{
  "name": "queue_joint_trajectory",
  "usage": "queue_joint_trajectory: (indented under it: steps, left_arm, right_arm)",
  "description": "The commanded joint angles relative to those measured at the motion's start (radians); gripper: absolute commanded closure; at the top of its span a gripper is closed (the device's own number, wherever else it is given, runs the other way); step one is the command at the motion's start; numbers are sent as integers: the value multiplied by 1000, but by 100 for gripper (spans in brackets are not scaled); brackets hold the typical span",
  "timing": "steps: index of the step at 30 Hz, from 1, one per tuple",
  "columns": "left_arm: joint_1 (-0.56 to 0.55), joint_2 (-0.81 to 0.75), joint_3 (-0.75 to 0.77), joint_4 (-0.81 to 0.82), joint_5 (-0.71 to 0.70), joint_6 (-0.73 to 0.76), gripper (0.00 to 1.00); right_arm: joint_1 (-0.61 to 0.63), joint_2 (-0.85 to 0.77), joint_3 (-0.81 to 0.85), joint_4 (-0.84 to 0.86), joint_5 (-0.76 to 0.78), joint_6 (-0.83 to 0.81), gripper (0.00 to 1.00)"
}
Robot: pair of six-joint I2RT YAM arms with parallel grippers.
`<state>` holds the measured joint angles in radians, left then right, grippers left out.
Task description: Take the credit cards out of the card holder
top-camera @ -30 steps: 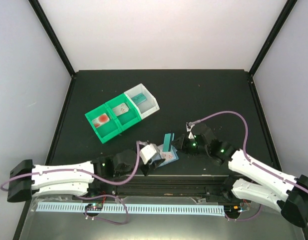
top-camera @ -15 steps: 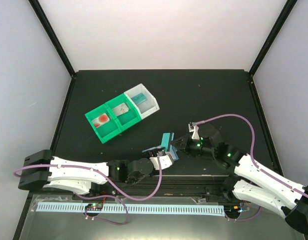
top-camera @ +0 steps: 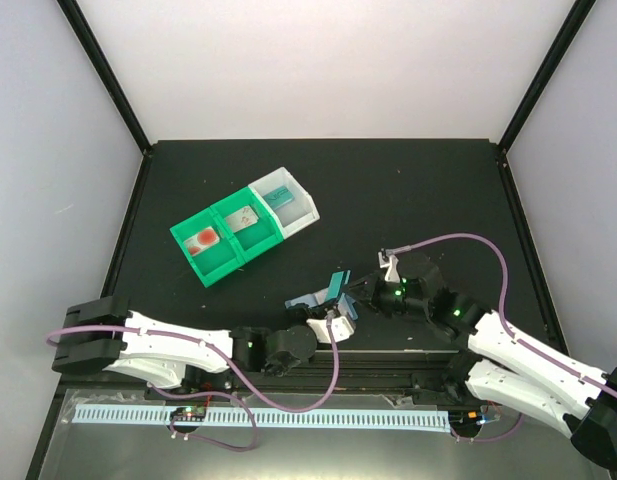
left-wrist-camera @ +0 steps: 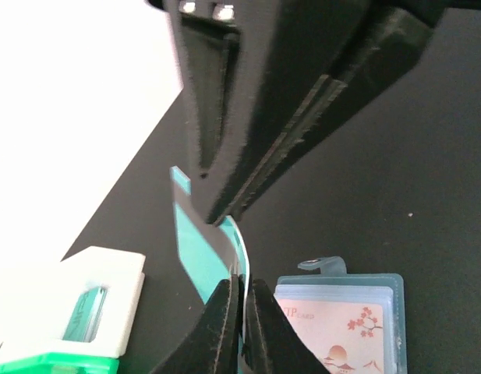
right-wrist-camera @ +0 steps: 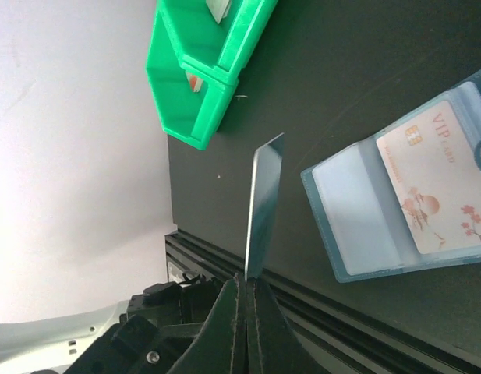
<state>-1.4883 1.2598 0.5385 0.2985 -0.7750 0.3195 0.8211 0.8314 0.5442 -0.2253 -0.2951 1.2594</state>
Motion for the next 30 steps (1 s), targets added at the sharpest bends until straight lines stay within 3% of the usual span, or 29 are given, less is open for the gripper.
queue_joint_trajectory:
  steps: [1,7,9,11,12,15,21,22,30]
  left_arm:
    - [-10,13,34,41,-53,-4,98]
    - [-4,-21,43,-33,-16,-90,99]
    - [13,-46,33,-64,21,-151,98]
    - [40,-69,31,-123,80,-222,99]
    - [53,-80,31,-145,100,-249,98]
    - [92,-123,36,-206,176,-327,98]
    - [270,-247,24,-295,435,-556,98]
    - [297,-267,22,-302,473,-583,98]
    - [507,-468,53,-459,637,-852,98]
  right_arm:
    - [-1,-8,-8,38,-17,9,99]
    - [-2,-34,-32,63,33,-30,95]
    - [-2,-52,-55,102,49,-66,82]
    - [-1,-75,-89,149,53,-97,56]
    - [-2,-88,-100,164,55,-113,48]
    - [-2,-133,-117,179,59,-193,31]
    - [-1,-207,-123,189,10,-357,11]
    - [-2,-217,-124,189,6,-374,3]
    - [0,-249,-158,191,37,-385,0]
